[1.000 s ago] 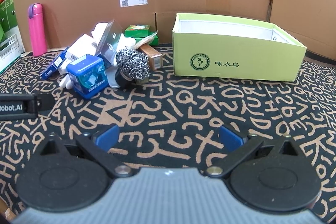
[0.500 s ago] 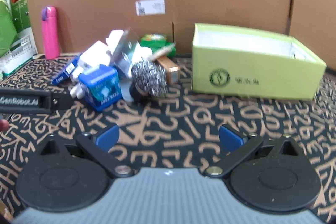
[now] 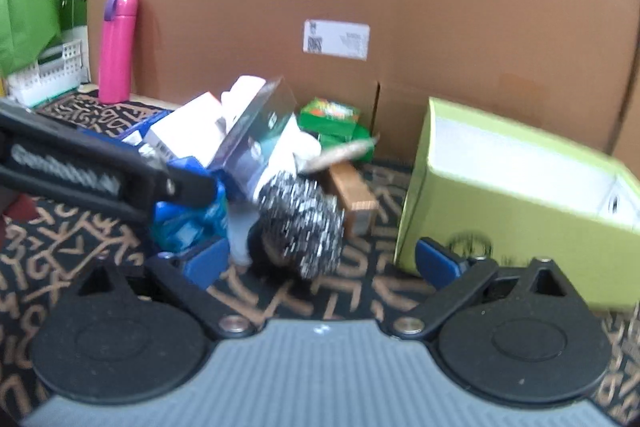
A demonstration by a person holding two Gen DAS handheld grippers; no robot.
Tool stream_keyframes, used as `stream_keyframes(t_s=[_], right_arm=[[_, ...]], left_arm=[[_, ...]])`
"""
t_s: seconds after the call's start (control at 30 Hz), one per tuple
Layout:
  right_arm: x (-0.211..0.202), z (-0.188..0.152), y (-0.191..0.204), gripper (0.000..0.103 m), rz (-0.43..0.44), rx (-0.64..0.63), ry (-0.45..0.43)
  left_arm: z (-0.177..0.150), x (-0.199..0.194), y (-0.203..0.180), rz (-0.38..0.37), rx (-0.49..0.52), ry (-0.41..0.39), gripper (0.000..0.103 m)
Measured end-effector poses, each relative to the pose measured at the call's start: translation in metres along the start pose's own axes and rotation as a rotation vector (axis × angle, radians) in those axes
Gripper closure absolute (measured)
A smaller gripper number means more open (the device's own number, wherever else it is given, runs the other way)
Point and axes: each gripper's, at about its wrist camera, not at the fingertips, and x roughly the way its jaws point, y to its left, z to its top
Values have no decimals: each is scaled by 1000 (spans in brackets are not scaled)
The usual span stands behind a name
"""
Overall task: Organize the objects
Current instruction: 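Grasp the steel wool with the right tool while the left tool grasps the blue cube box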
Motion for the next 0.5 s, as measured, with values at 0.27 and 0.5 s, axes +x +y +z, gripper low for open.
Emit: stream_keyframes(t_s=[0.27,0.5], right_arm=[[30,5,-1,60,110,36,14],[-24,-2,-4,61,68,45,-61]], left_arm=[[-9,15,9,-52,-2,19,43],[-13,-16,3,-109,-26,43,43]])
